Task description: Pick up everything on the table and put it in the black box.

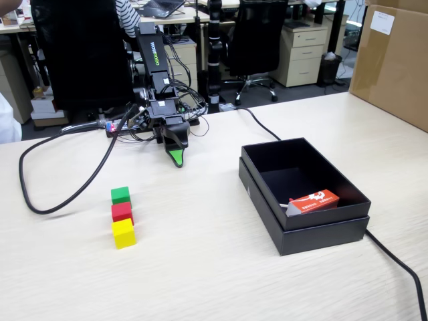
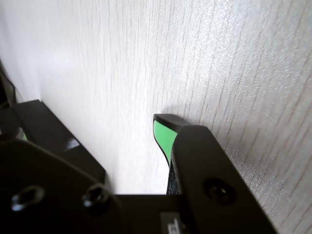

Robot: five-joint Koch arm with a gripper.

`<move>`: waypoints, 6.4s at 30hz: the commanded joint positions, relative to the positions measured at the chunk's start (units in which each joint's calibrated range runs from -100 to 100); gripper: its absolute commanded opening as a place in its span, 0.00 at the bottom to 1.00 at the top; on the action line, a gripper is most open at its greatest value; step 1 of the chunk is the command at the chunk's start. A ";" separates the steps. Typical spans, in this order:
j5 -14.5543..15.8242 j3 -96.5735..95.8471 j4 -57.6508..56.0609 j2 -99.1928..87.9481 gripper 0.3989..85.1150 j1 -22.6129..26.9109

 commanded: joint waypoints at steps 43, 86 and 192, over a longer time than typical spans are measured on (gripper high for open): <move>-8.35 65.96 -55.19 42.11 0.55 -14.99; -12.75 90.71 -55.10 88.70 0.46 -19.39; -5.52 107.31 -68.92 54.16 0.50 -1.90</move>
